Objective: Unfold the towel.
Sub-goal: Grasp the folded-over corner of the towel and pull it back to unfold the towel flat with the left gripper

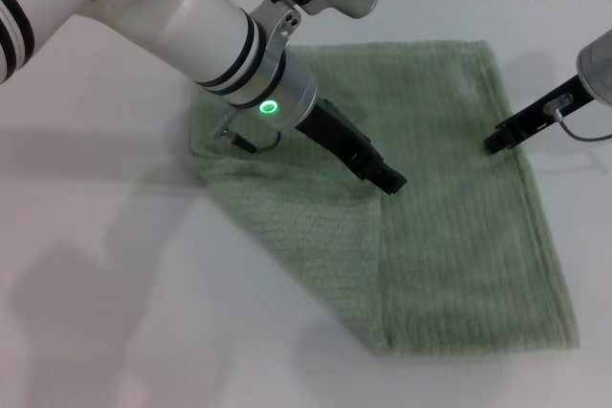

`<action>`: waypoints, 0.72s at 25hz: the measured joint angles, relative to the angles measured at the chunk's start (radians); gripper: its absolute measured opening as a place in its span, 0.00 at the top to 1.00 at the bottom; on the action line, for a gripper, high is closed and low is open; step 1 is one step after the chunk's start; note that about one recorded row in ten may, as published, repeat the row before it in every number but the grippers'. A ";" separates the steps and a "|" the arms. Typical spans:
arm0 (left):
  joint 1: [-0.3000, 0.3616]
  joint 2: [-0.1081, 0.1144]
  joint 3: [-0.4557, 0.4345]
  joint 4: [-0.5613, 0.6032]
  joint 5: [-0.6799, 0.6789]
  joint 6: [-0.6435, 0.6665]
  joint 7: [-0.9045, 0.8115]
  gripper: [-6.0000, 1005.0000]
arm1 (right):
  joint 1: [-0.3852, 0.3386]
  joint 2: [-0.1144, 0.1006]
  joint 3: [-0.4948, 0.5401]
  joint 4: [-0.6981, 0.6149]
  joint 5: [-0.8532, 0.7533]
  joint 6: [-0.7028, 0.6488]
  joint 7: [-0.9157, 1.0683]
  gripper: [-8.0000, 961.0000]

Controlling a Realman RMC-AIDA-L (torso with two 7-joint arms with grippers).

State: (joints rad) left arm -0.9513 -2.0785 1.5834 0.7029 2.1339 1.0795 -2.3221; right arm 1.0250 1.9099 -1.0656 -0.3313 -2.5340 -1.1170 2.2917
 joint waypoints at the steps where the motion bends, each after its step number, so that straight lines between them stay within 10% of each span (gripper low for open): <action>1: 0.000 0.000 0.000 -0.001 0.000 -0.002 0.000 0.20 | 0.000 0.000 0.000 0.000 0.000 0.000 0.000 0.99; 18: -0.016 0.000 0.028 -0.015 -0.008 -0.020 -0.004 0.20 | 0.002 -0.002 -0.001 0.004 0.000 0.012 0.000 0.99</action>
State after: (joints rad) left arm -0.9674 -2.0786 1.6117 0.6881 2.1255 1.0596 -2.3261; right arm 1.0266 1.9082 -1.0664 -0.3271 -2.5341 -1.1045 2.2918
